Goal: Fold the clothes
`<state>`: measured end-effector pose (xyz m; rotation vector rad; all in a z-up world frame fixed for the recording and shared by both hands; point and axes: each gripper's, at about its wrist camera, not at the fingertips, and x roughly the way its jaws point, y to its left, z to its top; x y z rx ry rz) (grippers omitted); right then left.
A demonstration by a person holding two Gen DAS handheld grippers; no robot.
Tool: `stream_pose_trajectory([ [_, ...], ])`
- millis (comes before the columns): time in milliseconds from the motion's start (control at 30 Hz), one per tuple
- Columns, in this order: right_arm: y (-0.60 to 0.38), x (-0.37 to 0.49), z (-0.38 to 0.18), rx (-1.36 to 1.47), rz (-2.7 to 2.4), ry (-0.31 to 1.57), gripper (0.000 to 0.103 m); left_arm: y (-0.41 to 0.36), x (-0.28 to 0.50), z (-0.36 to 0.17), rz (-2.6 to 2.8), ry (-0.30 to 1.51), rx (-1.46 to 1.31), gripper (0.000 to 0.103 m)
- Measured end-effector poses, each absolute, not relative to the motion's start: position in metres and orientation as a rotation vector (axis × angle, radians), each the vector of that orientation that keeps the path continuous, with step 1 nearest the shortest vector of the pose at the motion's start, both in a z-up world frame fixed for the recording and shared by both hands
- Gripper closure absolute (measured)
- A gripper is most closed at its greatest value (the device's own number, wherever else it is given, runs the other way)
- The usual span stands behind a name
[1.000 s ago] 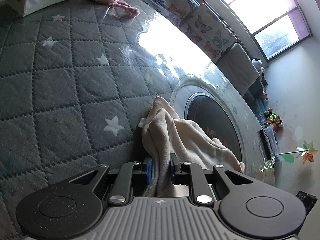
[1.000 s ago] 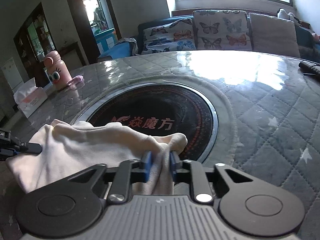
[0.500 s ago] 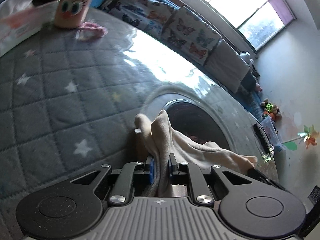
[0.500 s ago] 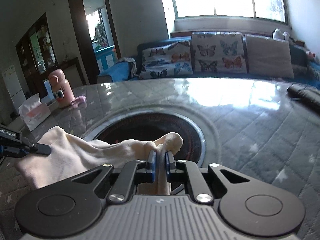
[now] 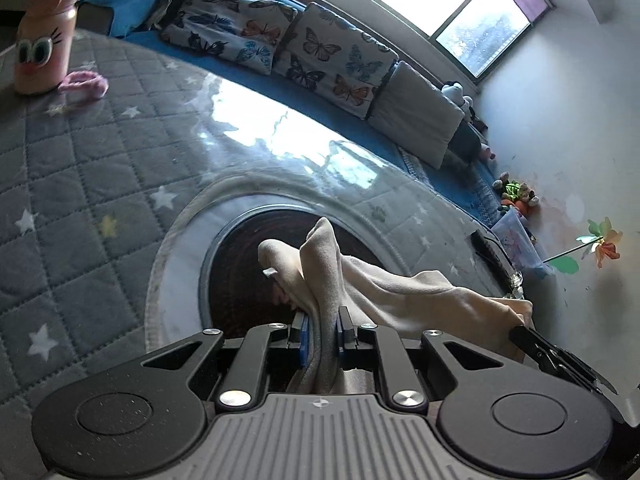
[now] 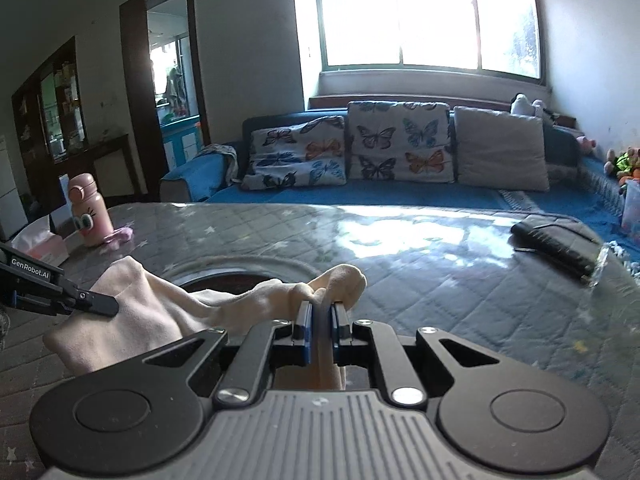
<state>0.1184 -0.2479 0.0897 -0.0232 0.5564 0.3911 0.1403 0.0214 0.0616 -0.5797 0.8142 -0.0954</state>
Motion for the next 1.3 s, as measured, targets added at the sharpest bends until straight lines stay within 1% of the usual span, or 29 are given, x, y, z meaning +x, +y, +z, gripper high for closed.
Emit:
stream_pose_trajectory([
  [233,-0.237,0.124,0.095,-0.032,0.419,0.539,0.095,0.032,0.134,0.067,-0.068,0.808,-0.573,0.089],
  [500,-0.195,0.133,0.098,-0.052,0.508,0.533,0.095,0.074,0.113,0.083,0.024,0.760,-0.576,0.089],
  [1067,-0.034,0.156,0.110,-0.157,0.755,0.528,0.095,0.205,0.056,0.085,0.265,0.672,-0.662,0.089],
  [1100,-0.024,0.158,0.109,-0.160,0.767,0.529,0.095,0.213,0.054,0.084,0.279,0.669,-0.666,0.089],
  [1167,-0.008,0.160,0.107,-0.164,0.783,0.529,0.102,0.227,0.050,0.082,0.308,0.665,-0.668,0.089],
  [1300,0.017,0.168,0.101,-0.162,0.806,0.541,0.102,0.248,0.046,0.071,0.365,0.678,-0.664,0.089],
])
